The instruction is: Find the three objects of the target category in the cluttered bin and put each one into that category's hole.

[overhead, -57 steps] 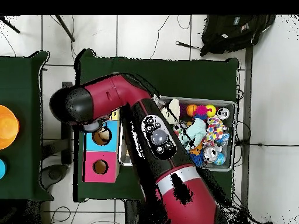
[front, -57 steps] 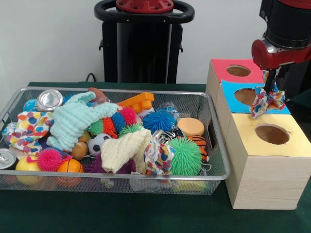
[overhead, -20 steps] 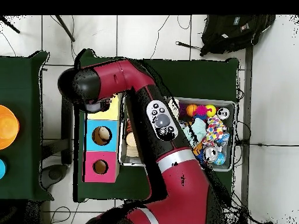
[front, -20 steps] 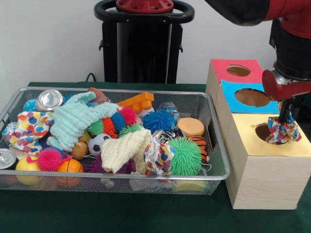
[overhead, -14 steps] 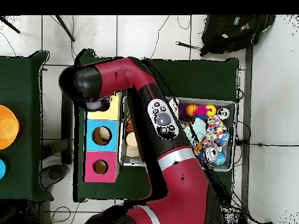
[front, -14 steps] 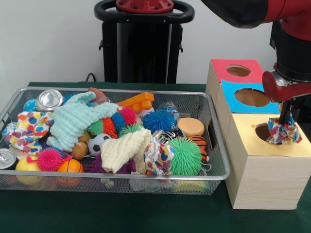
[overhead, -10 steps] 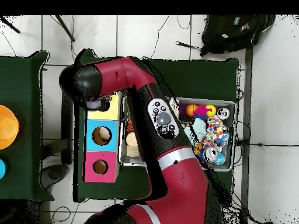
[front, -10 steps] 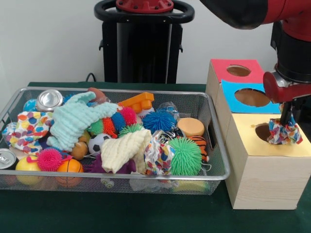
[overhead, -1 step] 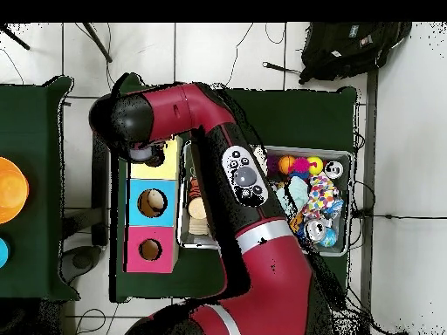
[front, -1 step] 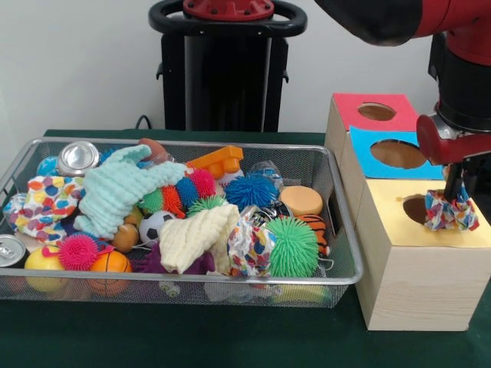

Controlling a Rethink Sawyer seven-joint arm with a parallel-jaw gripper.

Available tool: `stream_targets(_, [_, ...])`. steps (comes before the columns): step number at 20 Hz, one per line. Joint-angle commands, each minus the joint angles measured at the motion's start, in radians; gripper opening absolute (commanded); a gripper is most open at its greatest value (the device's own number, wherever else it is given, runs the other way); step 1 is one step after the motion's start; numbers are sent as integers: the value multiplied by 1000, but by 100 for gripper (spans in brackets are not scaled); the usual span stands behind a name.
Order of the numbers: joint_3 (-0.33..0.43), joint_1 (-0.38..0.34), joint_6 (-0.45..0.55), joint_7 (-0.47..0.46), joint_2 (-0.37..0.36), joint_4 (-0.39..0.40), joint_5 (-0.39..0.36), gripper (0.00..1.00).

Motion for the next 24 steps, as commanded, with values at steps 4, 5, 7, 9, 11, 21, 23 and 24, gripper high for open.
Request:
stream_targets(4, [15, -43, 89, -229, 11, 55, -11, 0])
stream_targets(5, [14, -45, 88, -230, 10, 62, -11, 0])
stream_targets(7, [14, -50, 70, -232, 6, 81, -15, 0])
stream_targets(9, [15, -57, 50, -236, 0, 102, -19, 0])
stream_targets(11, [17, -64, 36, -243, -5, 118, -23, 0])
stream_targets(21, [28, -96, -32, -240, -35, 217, -45, 0])
stream_targets(23, [30, -97, -34, -234, -39, 232, -47, 0])
stream_targets(24, [31, -97, -38, -229, -42, 242, -48, 0])
